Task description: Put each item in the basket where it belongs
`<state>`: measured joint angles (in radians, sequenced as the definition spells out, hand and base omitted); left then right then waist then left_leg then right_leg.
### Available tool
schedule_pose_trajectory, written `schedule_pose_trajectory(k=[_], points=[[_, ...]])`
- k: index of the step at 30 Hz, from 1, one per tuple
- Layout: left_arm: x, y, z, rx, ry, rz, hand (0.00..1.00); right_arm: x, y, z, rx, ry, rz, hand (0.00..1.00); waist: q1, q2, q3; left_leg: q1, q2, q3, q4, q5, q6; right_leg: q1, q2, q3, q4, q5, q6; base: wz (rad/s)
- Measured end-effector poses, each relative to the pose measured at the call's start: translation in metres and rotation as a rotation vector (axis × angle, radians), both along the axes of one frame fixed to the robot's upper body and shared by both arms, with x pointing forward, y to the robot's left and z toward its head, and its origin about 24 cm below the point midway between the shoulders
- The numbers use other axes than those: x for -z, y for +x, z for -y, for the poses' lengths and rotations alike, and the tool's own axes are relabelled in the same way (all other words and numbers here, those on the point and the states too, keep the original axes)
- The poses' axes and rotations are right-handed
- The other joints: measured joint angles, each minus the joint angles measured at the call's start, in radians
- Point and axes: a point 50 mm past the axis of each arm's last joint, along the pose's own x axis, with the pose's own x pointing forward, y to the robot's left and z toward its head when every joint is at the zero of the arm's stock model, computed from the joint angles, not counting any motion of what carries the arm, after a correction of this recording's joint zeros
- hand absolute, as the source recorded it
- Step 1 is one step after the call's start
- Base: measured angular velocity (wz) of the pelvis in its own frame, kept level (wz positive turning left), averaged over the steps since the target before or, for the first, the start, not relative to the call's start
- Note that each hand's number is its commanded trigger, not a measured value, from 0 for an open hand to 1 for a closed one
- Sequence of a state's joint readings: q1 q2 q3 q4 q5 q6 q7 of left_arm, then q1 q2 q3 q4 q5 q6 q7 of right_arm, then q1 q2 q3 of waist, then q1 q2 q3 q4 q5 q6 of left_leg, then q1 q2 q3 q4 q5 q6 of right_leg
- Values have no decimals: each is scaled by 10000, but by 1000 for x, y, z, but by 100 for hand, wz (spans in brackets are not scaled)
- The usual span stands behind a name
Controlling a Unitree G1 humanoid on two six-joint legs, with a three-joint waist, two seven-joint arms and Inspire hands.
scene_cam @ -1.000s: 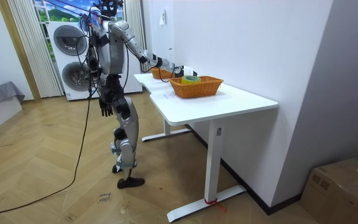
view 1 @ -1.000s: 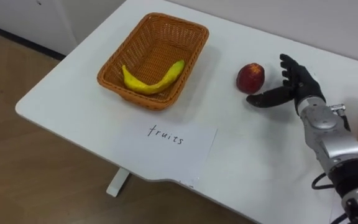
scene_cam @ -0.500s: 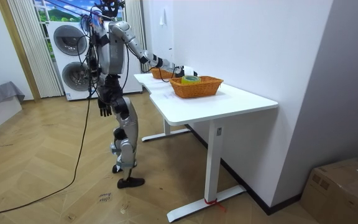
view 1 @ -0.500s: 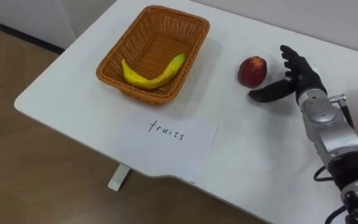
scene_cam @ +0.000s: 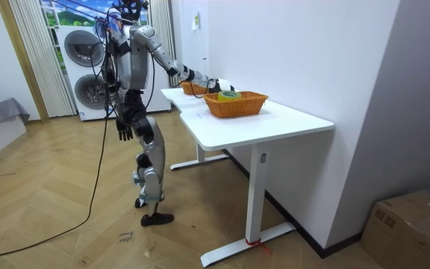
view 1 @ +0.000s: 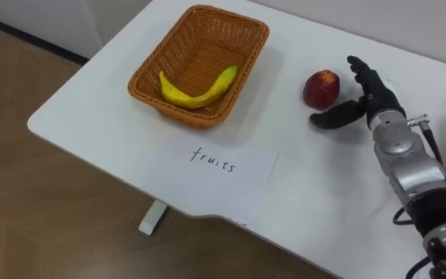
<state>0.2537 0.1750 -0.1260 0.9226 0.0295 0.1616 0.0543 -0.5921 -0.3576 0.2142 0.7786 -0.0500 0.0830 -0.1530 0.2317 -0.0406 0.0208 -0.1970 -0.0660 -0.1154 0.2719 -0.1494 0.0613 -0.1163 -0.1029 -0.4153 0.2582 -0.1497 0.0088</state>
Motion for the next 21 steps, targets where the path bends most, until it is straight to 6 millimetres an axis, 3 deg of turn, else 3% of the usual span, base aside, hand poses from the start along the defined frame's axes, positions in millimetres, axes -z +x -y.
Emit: schedule_pose_trajectory(k=[8,21], points=[[0,2,0,9,20,42,0,-7,4,-3,-319,-942,148,0,247,-29,14,-30,1,3,14,24,-20,-42,5,-25,-47,19,-37,0],[0,9,-1,3,67,139,0,-15,9,-6,-454,-1224,388,0,259,-118,51,-40,14,9,-67,28,-19,-48,33,-54,-161,25,-45,0]])
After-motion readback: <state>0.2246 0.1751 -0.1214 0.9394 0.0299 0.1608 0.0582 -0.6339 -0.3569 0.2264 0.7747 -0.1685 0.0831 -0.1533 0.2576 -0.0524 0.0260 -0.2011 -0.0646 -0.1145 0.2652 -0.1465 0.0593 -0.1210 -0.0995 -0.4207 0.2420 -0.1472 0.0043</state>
